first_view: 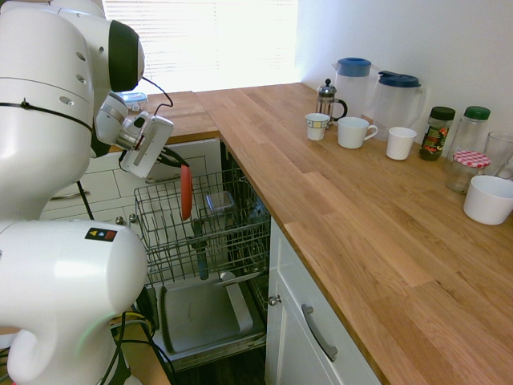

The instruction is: Put the plate in the dishwasher

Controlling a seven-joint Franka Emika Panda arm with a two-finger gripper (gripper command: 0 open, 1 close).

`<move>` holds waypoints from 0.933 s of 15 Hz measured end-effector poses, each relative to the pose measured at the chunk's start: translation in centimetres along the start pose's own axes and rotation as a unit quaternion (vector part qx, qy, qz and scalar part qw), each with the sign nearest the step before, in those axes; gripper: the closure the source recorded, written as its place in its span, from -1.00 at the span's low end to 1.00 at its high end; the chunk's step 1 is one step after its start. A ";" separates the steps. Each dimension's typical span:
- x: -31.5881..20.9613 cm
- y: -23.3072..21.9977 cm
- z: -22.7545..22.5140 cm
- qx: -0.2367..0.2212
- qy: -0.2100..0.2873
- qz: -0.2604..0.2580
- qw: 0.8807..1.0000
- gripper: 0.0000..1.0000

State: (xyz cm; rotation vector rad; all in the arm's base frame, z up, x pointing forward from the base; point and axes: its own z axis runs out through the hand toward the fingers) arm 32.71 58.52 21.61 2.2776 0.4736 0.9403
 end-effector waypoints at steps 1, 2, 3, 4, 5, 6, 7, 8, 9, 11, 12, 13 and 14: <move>-0.2 -0.4 0.2 0.000 0.000 0.002 1.000 1.00; -0.4 -1.0 0.4 0.001 0.001 0.003 1.000 1.00; -0.6 -1.6 0.6 0.002 0.002 0.005 1.000 1.00; -0.9 -2.3 0.8 0.004 0.003 0.008 1.000 1.00; -1.0 -2.9 1.0 0.004 0.006 0.010 1.000 1.00; -1.0 -3.4 1.0 0.005 0.009 0.014 1.000 1.00; -1.3 -4.0 1.0 0.008 0.009 0.015 1.000 1.00; -1.6 -4.6 1.2 0.012 0.008 0.017 1.000 1.00; -2.1 -5.3 1.5 0.016 0.007 0.018 1.000 1.00; -2.8 -6.2 2.2 0.022 0.006 0.017 1.000 1.00; -3.0 -6.6 2.3 0.024 0.005 0.017 1.000 1.00; -3.1 -6.9 2.5 0.026 0.004 0.016 1.000 1.00; -3.3 -7.2 2.7 0.029 0.004 0.015 0.999 -1.00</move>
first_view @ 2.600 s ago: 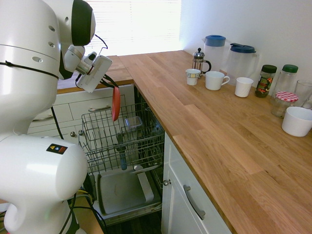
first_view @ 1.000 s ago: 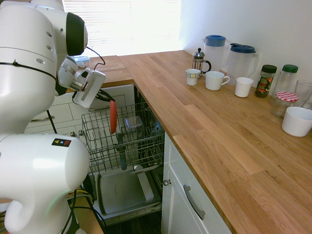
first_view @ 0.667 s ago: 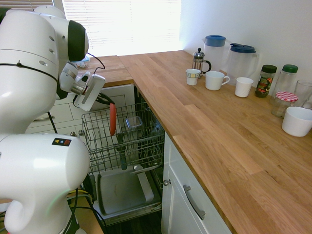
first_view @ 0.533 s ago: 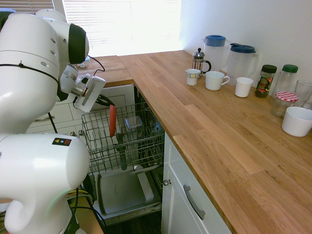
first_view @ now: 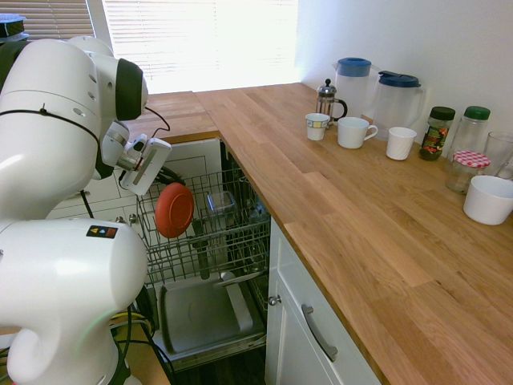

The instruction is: Put the plate in the dishwasher

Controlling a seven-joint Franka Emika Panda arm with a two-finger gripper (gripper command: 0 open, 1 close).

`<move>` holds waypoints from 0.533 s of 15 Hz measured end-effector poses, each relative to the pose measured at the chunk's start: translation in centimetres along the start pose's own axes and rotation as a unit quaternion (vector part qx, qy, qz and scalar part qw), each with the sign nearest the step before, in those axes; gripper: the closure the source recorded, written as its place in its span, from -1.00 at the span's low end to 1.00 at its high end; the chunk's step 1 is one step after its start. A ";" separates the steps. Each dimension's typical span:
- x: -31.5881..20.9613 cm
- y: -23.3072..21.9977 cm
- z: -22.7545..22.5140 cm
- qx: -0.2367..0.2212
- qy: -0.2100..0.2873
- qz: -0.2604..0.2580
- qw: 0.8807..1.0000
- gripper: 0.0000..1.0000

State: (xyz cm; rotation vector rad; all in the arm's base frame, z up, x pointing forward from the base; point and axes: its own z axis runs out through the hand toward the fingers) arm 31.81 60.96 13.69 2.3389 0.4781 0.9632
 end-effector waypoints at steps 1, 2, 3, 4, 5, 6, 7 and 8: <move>-0.1 -0.2 0.2 0.002 0.001 -0.001 1.000 -1.00; -0.1 -0.4 0.2 0.003 0.002 0.000 1.000 -1.00; -0.1 -0.5 0.0 0.005 0.003 -0.001 1.000 -1.00; -0.1 -0.5 0.0 0.006 0.005 -0.002 1.000 -1.00; -0.2 -0.6 -0.1 0.006 0.006 -0.002 1.000 -1.00; -0.1 -0.6 -0.1 0.007 0.007 -0.002 1.000 -1.00; -0.1 -0.6 0.0 0.009 0.007 -0.001 1.000 -1.00; 0.0 -0.6 0.2 0.010 0.007 0.001 1.000 -1.00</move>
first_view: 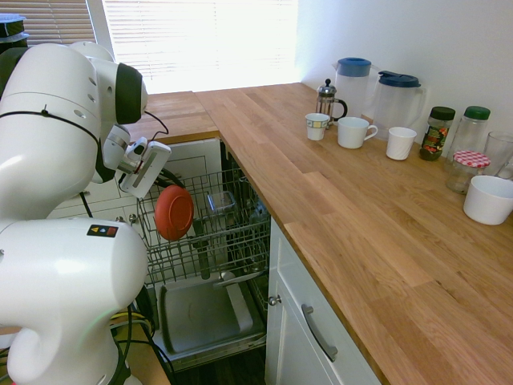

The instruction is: Put the plate in the dishwasher

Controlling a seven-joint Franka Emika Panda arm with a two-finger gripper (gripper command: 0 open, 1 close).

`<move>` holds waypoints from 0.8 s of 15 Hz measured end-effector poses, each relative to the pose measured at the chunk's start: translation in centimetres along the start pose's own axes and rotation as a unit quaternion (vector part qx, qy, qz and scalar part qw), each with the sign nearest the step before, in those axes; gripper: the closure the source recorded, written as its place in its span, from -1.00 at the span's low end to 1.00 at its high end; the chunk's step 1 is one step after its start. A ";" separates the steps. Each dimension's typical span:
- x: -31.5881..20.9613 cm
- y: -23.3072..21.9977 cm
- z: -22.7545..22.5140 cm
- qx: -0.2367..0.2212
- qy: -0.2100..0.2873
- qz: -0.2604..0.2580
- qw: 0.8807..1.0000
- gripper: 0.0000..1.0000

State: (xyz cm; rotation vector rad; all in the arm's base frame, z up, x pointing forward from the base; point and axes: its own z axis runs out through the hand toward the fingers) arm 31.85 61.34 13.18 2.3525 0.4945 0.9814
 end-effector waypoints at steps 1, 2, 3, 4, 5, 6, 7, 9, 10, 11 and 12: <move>0.1 0.0 0.2 0.002 0.001 0.002 1.000 -1.00; 0.1 0.0 0.4 0.005 0.001 0.004 1.000 -1.00; 0.0 -0.1 0.6 0.009 0.001 0.006 1.000 -1.00; -0.1 -0.2 0.7 0.012 0.002 0.008 1.000 -1.00; -0.1 -0.3 0.6 0.017 0.004 0.010 1.000 -1.00; 0.0 -0.4 0.5 0.025 0.006 0.011 1.000 -1.00; 0.0 -0.5 0.4 0.032 0.008 0.013 0.999 -1.00; 0.2 -0.7 0.4 0.049 0.009 0.017 0.999 -1.00; 0.4 -0.6 0.4 0.056 0.010 0.019 0.998 -1.00; 0.6 -0.6 0.3 0.064 0.012 0.021 0.998 -1.00; 0.7 -0.6 0.1 0.073 0.014 0.023 0.997 -1.00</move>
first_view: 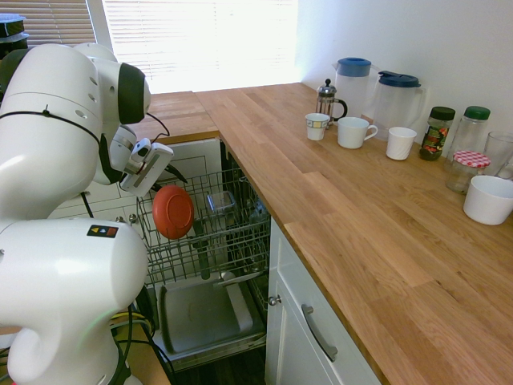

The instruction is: Put the plate in the dishwasher

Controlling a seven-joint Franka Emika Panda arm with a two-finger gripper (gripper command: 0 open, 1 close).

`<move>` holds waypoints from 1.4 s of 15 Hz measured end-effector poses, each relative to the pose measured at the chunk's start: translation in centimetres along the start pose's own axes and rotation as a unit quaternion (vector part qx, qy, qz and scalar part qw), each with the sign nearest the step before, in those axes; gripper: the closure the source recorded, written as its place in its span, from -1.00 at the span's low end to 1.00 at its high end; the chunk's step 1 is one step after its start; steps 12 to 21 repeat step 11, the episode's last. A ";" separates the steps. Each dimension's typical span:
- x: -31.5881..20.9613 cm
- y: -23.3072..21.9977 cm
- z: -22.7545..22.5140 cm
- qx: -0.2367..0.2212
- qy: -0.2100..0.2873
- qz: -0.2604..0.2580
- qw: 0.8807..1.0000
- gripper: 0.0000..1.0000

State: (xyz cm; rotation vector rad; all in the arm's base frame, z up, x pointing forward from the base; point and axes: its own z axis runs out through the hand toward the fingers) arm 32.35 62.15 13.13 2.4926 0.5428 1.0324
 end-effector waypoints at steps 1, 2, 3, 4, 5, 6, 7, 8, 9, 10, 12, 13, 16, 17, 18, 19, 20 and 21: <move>0.1 0.0 -0.3 0.011 0.004 0.002 1.000 -1.00; 0.2 0.0 -0.6 0.023 0.007 0.005 1.000 -1.00; 0.1 0.2 -1.2 0.036 0.010 0.009 0.999 -1.00; 0.1 0.5 -2.0 0.045 0.015 0.014 0.999 -1.00; 0.1 1.0 -3.0 0.051 0.018 0.019 0.998 -1.00; 0.0 1.6 -4.2 0.055 0.022 0.023 0.998 -1.00; 0.0 2.2 -5.6 0.059 0.025 0.028 0.998 -1.00; 0.0 2.9 -6.9 0.063 0.028 0.032 0.997 -1.00; 0.1 3.7 -8.1 0.066 0.030 0.037 0.997 -1.00; 0.3 4.5 -9.3 0.070 0.032 0.042 0.996 -1.00; 0.6 5.5 -10.4 0.073 0.033 0.045 0.996 -1.00; 0.6 5.5 -10.4 0.073 0.033 0.045 0.996 -1.00; 0.6 5.5 -10.4 0.073 0.033 0.045 0.996 -1.00; 0.6 5.5 -10.4 0.073 0.033 0.045 0.996 -1.00; 0.6 5.5 -10.4 0.073 0.033 0.045 0.996 -1.00; 0.6 5.5 -10.4 0.073 0.033 0.045 0.996 -1.00; 0.6 5.5 -10.4 0.073 0.033 0.045 0.996 -1.00; 0.6 5.5 -10.4 0.073 0.033 0.045 0.996 -1.00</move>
